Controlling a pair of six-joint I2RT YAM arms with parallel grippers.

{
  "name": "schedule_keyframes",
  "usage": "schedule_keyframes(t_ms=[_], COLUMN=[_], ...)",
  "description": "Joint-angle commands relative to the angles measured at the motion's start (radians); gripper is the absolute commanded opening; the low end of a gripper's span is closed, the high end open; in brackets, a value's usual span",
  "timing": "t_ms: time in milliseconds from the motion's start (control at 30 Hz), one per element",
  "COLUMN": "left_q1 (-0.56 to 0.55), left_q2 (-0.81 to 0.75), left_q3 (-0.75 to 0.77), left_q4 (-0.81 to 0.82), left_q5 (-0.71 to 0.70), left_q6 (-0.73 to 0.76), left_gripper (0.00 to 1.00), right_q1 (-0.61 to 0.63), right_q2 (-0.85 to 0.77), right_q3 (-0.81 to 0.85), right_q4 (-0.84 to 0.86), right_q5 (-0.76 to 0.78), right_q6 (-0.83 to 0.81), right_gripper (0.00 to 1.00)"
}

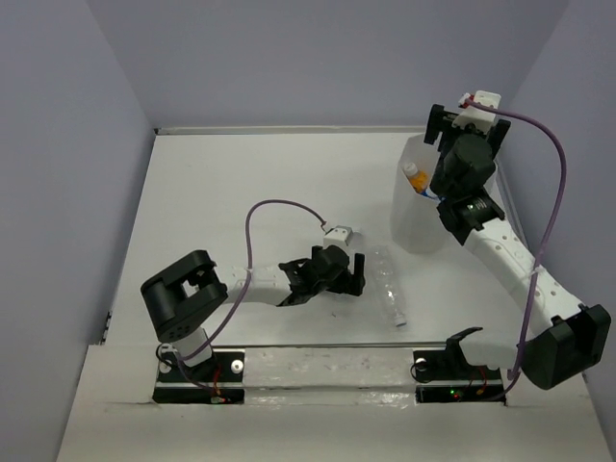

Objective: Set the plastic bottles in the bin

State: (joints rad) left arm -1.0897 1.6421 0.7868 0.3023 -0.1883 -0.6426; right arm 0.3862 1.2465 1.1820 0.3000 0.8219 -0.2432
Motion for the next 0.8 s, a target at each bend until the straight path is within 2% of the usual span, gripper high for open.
schedule_keyframes(t_ms=[0,133,233,267,300,400,533,633,767], left_q1=[-0.022,-0.030,-0.032,-0.032,-0.032,-0.032,-0.032,-0.035,-0.055], left_q2=[0.024,0.038,0.010,-0.013,-0.025,-0.121,-0.237,-0.403,-0.551], left_q3=[0.035,0.042,0.029,0.014,0.006,-0.041,-0.084,-0.121,-0.139], left_q4=[-0.003,-0.003,-0.005,-0.005,-0.015,-0.037,-0.060,-0.078,-0.054], left_q5=[-0.023,-0.043,-0.068,-0.085,-0.095,-0.129,-0.178,-0.233,-0.266], left_q6=[0.001,0.001,0.004,0.006,0.006,0.003,-0.008,0.004,0.035], left_gripper=[0.95,0.84,0.65,0.53,0.50,0.49,0.48,0.48,0.48], right_q1=[-0.003,-0.003,-0.003,-0.003,-0.003,-0.003,0.031,0.075,0.175], right_q2=[-0.100,-0.177,-0.246,-0.266,-0.274,-0.300,-0.341,-0.360,-0.343], right_q3=[0.037,0.045,0.045,0.045,0.045,0.015,-0.087,-0.154,-0.206], right_q4=[-0.079,-0.186,-0.272,-0.327,-0.375,-0.407,-0.386,-0.358,-0.326], right_q5=[-0.042,-0.177,-0.326,-0.427,-0.475,-0.688,-0.852,-0.918,-0.954], right_q6=[0.133,0.243,0.360,0.413,0.438,0.569,0.651,0.725,0.763], right_gripper=[1.00,1.00,1.00,1.00,1.00,1.00,1.00,1.00,1.00])
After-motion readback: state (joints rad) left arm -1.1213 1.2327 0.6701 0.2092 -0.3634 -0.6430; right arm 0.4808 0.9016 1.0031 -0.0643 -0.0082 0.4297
